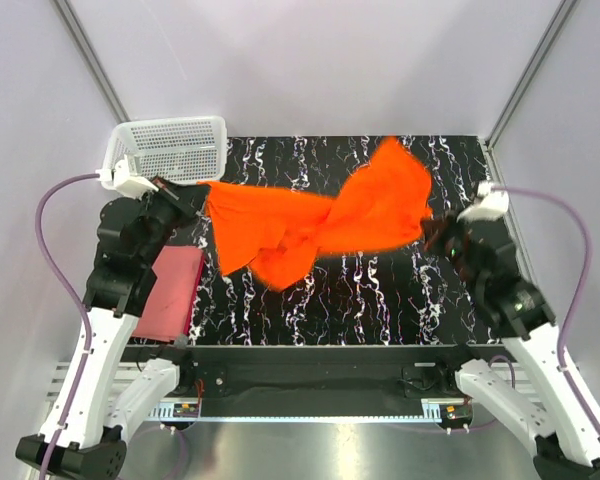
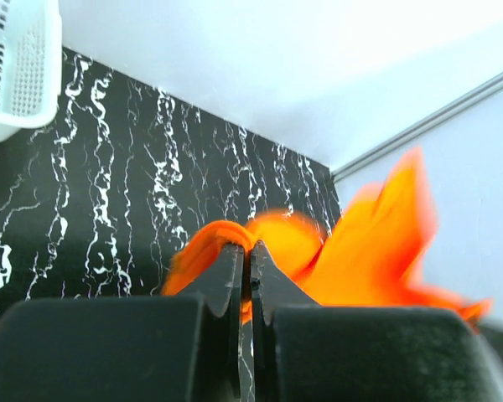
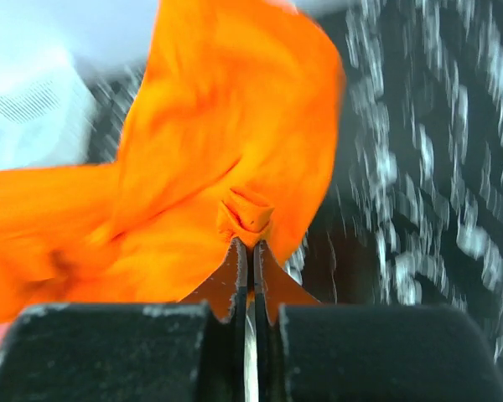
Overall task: Fold and stack the t-shirts
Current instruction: Flatten the tshirt out
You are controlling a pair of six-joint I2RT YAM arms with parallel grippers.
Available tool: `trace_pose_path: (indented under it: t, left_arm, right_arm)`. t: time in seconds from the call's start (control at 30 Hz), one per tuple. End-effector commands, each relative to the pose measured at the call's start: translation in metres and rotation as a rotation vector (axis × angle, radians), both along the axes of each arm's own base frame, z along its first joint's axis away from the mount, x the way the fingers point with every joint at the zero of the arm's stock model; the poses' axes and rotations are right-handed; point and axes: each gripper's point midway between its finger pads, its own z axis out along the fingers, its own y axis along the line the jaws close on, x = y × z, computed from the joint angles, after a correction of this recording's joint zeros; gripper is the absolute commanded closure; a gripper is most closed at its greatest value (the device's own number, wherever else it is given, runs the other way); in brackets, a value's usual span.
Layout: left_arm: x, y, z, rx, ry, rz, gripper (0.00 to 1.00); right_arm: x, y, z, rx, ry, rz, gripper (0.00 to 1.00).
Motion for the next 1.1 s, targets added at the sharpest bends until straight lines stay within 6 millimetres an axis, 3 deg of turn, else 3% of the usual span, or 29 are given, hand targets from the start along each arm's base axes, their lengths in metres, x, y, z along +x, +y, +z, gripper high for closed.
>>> trace_pose_path:
  t: [0.0, 0.03, 0.1, 0.2, 0.3, 0.37, 0.4, 0.43, 0.47, 0.5, 0.53, 0.6, 0.63, 0.67, 0.7, 0.73, 0.77, 0.8, 0.83, 0.87, 0.9, 0.93, 0.97, 1.07]
  left_arm:
    - [0.012, 0.009, 0.002, 0.012, -0.006, 0.054, 1.0]
    - [0.014, 0.008, 0.002, 0.015, -0.004, 0.051, 1.0]
    - [0.023, 0.004, 0.001, 0.024, 0.006, 0.04, 1.0]
    - [0.036, 0.002, -0.005, 0.053, 0.02, 0.032, 1.0]
    - [0.058, 0.004, -0.037, 0.116, 0.105, 0.051, 1.0]
    - [0.073, 0.005, -0.067, 0.174, 0.178, 0.058, 0.98]
    - [0.076, 0.012, -0.073, 0.207, 0.213, 0.086, 0.8]
    - [0.086, 0.013, -0.092, 0.246, 0.277, 0.087, 0.68]
    - [0.089, 0.016, -0.098, 0.297, 0.304, 0.083, 0.54]
    - [0.09, 0.018, -0.098, 0.328, 0.336, 0.083, 0.49]
    - [0.092, 0.018, -0.104, 0.359, 0.357, 0.072, 0.44]
    - [0.09, 0.016, -0.106, 0.367, 0.356, 0.061, 0.4]
    - [0.087, 0.009, -0.107, 0.375, 0.348, 0.044, 0.37]
    - [0.082, 0.004, -0.106, 0.396, 0.333, 0.027, 0.36]
    - [0.077, 0.0, -0.116, 0.423, 0.347, 0.017, 0.35]
    - [0.069, -0.018, -0.123, 0.443, 0.345, -0.039, 0.34]
    - [0.064, -0.029, -0.131, 0.451, 0.353, -0.078, 0.34]
    - [0.056, -0.043, -0.153, 0.455, 0.387, -0.142, 0.34]
    - [0.047, -0.062, -0.164, 0.455, 0.398, -0.206, 0.34]
    - [0.041, -0.072, -0.176, 0.442, 0.419, -0.24, 0.34]
    - [0.034, -0.084, -0.199, 0.439, 0.457, -0.294, 0.34]
    - [0.025, -0.098, -0.21, 0.443, 0.475, -0.338, 0.34]
    - [0.018, -0.108, -0.222, 0.429, 0.498, -0.379, 0.33]
    - [0.001, -0.134, -0.246, 0.417, 0.559, -0.463, 0.31]
  right_arm:
    - [-0.019, -0.001, -0.095, 0.107, 0.204, -0.069, 1.0]
    - [-0.026, -0.002, -0.102, 0.159, 0.207, -0.085, 0.99]
    - [-0.036, -0.007, -0.14, 0.171, 0.299, -0.131, 0.97]
    - [-0.044, -0.007, -0.163, 0.167, 0.364, -0.136, 0.92]
    - [-0.049, -0.005, -0.179, 0.162, 0.429, -0.14, 0.9]
    - [-0.054, 0.004, -0.186, 0.193, 0.468, -0.106, 0.77]
    - [-0.057, 0.007, -0.189, 0.202, 0.481, -0.094, 0.68]
    - [-0.058, 0.01, -0.188, 0.226, 0.485, -0.086, 0.53]
    - [-0.06, 0.014, -0.188, 0.243, 0.496, -0.065, 0.47]
    - [-0.059, 0.018, -0.184, 0.253, 0.492, -0.05, 0.4]
    - [-0.059, 0.021, -0.183, 0.242, 0.49, -0.022, 0.26]
    - [-0.051, 0.028, -0.171, 0.23, 0.463, 0.019, 0.19]
    - [-0.045, 0.027, -0.175, 0.177, 0.478, 0.025, 0.17]
    - [-0.036, 0.026, -0.166, 0.158, 0.446, 0.017, 0.07]
    - [-0.029, 0.027, -0.163, 0.136, 0.438, 0.016, 0.06]
    - [-0.02, 0.029, -0.172, 0.082, 0.467, 0.026, 0.05]
    - [-0.006, 0.038, -0.159, 0.085, 0.43, 0.058, 0.04]
    - [0.002, 0.043, -0.159, 0.066, 0.432, 0.076, 0.04]
    - [0.012, 0.049, -0.175, 0.015, 0.485, 0.096, 0.04]
    - [0.024, 0.056, -0.167, 0.012, 0.475, 0.114, 0.04]
    - [0.031, 0.058, -0.171, -0.018, 0.492, 0.126, 0.06]
    - [0.037, 0.063, -0.19, -0.049, 0.557, 0.135, 0.07]
    - [0.042, 0.071, -0.189, -0.042, 0.571, 0.165, 0.1]
    - [0.04, 0.088, -0.214, -0.022, 0.666, 0.23, 0.14]
